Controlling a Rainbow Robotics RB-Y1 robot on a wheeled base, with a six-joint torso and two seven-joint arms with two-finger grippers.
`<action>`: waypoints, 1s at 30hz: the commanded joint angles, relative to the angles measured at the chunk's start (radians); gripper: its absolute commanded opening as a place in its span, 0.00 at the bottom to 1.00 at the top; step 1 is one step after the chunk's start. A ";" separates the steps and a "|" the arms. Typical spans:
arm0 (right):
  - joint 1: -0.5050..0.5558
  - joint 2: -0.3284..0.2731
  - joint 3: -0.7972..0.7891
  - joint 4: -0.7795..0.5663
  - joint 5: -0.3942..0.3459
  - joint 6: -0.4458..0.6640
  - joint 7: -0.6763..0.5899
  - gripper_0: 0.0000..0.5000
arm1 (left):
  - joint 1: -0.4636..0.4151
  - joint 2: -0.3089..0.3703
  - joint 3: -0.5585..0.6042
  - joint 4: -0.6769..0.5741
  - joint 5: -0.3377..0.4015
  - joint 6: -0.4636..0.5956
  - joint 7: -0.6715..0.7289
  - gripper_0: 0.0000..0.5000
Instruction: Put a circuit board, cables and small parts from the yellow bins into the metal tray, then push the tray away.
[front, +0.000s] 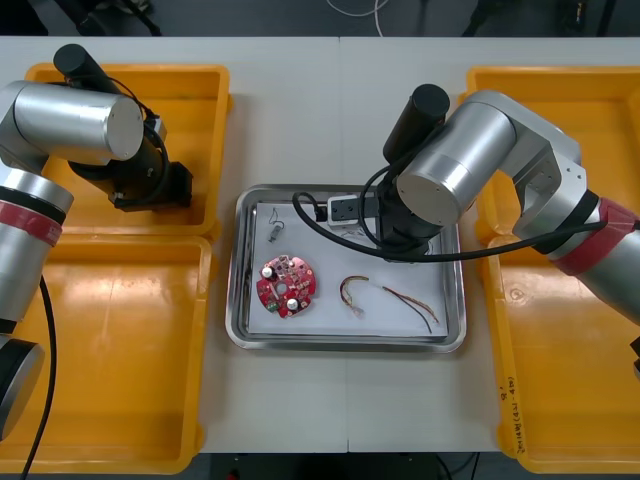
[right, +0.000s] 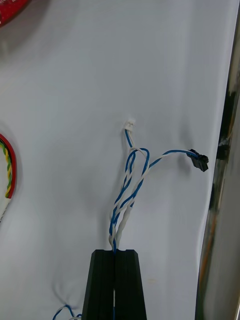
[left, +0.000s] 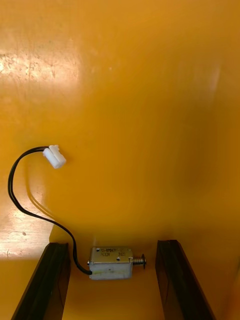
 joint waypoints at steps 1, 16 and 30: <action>-0.028 0.006 0.022 -0.006 0.011 -0.029 0.023 0.00 | 0.021 0.033 -0.012 -0.024 0.004 -0.014 -0.028 1.00; -0.025 0.008 0.022 -0.006 0.019 -0.018 0.003 1.00 | 0.021 0.034 -0.012 -0.025 0.009 -0.019 -0.031 0.00; -0.029 0.009 -0.019 -0.051 0.025 0.056 -0.026 1.00 | 0.021 0.056 0.102 -0.251 -0.011 0.227 -0.037 0.00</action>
